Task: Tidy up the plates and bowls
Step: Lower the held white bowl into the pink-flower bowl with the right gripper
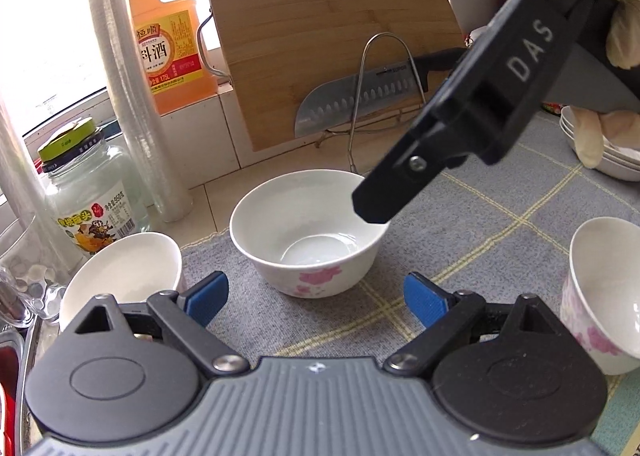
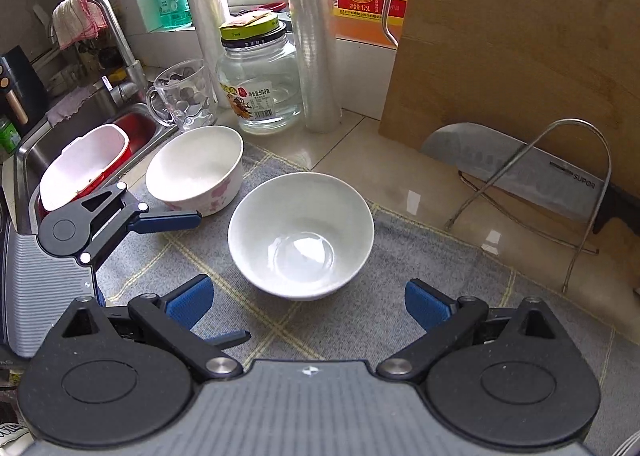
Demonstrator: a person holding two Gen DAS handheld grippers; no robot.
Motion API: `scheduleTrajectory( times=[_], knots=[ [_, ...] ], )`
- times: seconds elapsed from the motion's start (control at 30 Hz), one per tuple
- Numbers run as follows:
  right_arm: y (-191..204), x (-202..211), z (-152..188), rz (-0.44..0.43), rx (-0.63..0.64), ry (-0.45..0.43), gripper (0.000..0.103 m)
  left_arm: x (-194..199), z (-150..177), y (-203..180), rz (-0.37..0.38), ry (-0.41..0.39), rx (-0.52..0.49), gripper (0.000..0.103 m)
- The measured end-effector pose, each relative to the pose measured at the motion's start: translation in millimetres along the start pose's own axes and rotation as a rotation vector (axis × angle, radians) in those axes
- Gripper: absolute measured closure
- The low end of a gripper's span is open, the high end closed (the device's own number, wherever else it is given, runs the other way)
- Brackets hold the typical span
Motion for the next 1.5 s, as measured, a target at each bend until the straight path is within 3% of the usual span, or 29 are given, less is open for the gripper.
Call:
scheduleTrajectory(
  times=[0.67, 0.73, 0.9, 0.97, 1.5],
  knots=[
    [-30, -58, -25, -0.084, -0.054, 0.047, 0.002, -32, -1, 3, 0.031, 0.002, -0.016, 0.011],
    [-30, -60, -25, -0.092, -0.054, 0.05, 0.004, -32, -2, 3, 0.031, -0.007, -0.015, 0.016],
    [-31, -63, -25, -0.087, -0.048, 0.054, 0.008, -35, -4, 4, 0.043, -0.012, -0.016, 0.017],
    [-31, -63, -24, -0.091, -0.052, 0.051, 0.017, -35, -4, 3, 0.047, -0.015, -0.019, 0.019],
    [-26, -57, -22, -0.107, -0.057, 0.049, 0.019, -28, -2, 2, 0.059, -0.006, -0.029, 0.02]
  ],
)
Point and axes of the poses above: each gripper's, at about its wrist camera, not at the fingertips, and x roughly against the way its jaws point, y to its left, z to its underside, the point moved 6 cm from there along -x, roughly the way its jaws point, and after that the axes turned 13 degrees about -z, right-handed, at the moved point
